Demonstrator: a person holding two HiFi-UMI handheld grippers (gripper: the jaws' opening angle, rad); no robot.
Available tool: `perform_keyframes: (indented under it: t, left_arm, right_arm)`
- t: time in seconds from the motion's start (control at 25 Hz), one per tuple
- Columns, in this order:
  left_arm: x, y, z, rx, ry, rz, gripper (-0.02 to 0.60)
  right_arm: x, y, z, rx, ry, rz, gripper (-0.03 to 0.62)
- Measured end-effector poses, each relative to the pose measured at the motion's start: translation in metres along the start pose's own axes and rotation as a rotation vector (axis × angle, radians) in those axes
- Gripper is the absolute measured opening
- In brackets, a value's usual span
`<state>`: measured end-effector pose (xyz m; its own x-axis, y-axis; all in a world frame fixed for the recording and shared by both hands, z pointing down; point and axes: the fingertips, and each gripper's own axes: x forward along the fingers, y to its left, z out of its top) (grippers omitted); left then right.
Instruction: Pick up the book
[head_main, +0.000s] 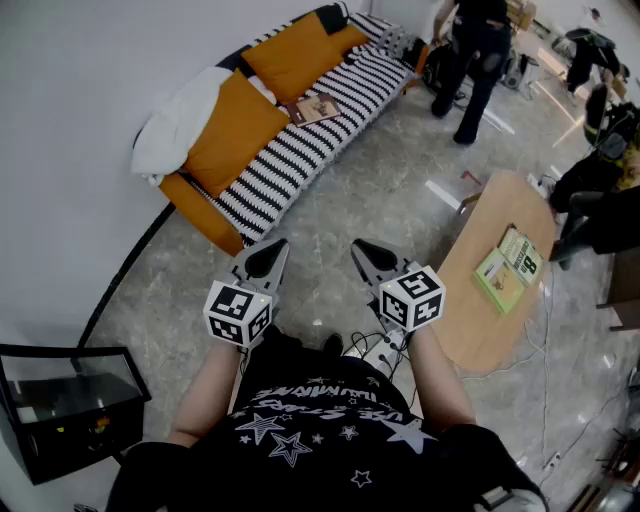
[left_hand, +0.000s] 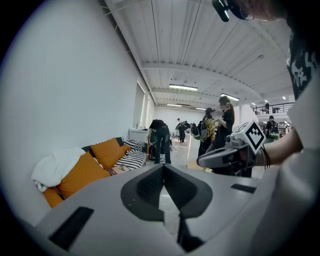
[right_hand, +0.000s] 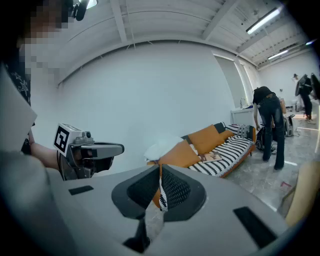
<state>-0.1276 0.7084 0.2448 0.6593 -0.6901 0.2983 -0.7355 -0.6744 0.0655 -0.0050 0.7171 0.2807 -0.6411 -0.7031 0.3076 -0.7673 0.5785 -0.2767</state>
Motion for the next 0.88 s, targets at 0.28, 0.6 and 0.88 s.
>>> perform_keyframes:
  t: [0.28, 0.6, 0.88]
  left_arm:
    - [0.0, -0.001, 0.004, 0.009, -0.004, -0.012, 0.005]
    - [0.006, -0.004, 0.01, 0.049, -0.009, -0.021, 0.005]
    - [0.004, 0.006, 0.009, 0.038, -0.004, 0.011, 0.005]
  right_arm:
    - [0.0, 0.001, 0.001, 0.001, 0.002, -0.013, 0.032]
    - [-0.013, -0.016, 0.009, -0.008, -0.024, -0.064, 0.032]
    - [-0.024, -0.036, 0.008, 0.016, -0.049, -0.125, 0.032]
